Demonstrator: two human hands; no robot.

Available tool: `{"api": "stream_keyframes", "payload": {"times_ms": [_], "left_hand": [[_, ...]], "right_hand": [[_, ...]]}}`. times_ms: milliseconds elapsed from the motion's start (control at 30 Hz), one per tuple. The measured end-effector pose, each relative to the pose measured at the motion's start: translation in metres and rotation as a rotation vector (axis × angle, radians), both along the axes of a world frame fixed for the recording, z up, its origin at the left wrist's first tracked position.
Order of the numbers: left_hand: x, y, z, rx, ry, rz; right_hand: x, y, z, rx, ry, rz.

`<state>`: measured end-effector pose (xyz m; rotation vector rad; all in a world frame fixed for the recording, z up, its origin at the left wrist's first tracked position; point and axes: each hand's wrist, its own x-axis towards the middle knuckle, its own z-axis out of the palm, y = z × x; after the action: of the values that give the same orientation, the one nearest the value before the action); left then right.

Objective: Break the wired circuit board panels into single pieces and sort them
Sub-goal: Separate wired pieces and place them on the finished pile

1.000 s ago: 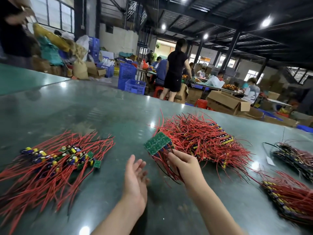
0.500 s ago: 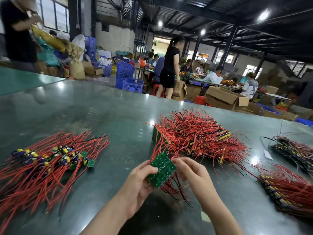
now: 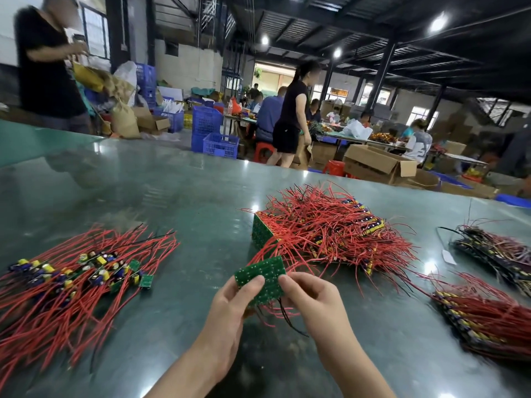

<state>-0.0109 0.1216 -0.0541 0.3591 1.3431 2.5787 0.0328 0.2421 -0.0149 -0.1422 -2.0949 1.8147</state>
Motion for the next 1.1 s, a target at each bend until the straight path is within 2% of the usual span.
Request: {"api": "stream_keyframes", "payload": {"times_ms": [200, 400, 833, 1100], "left_hand": [[-0.002, -0.001, -0.001, -0.051, 0.04, 0.058], [-0.004, -0.002, -0.003, -0.086, 0.108, 0.003], [-0.012, -0.007, -0.009, -0.153, 0.178, -0.041], [-0.013, -0.006, -0.013, -0.211, 0.215, 0.003]], "right_hand": [[0.001, -0.007, -0.002, -0.083, -0.049, 0.078], [-0.001, -0.005, -0.005, -0.147, 0.011, -0.044], [0.004, -0.003, 0.005, 0.099, 0.065, 0.065], [0.008, -0.003, 0.011, 0.079, 0.029, 0.146]]}}
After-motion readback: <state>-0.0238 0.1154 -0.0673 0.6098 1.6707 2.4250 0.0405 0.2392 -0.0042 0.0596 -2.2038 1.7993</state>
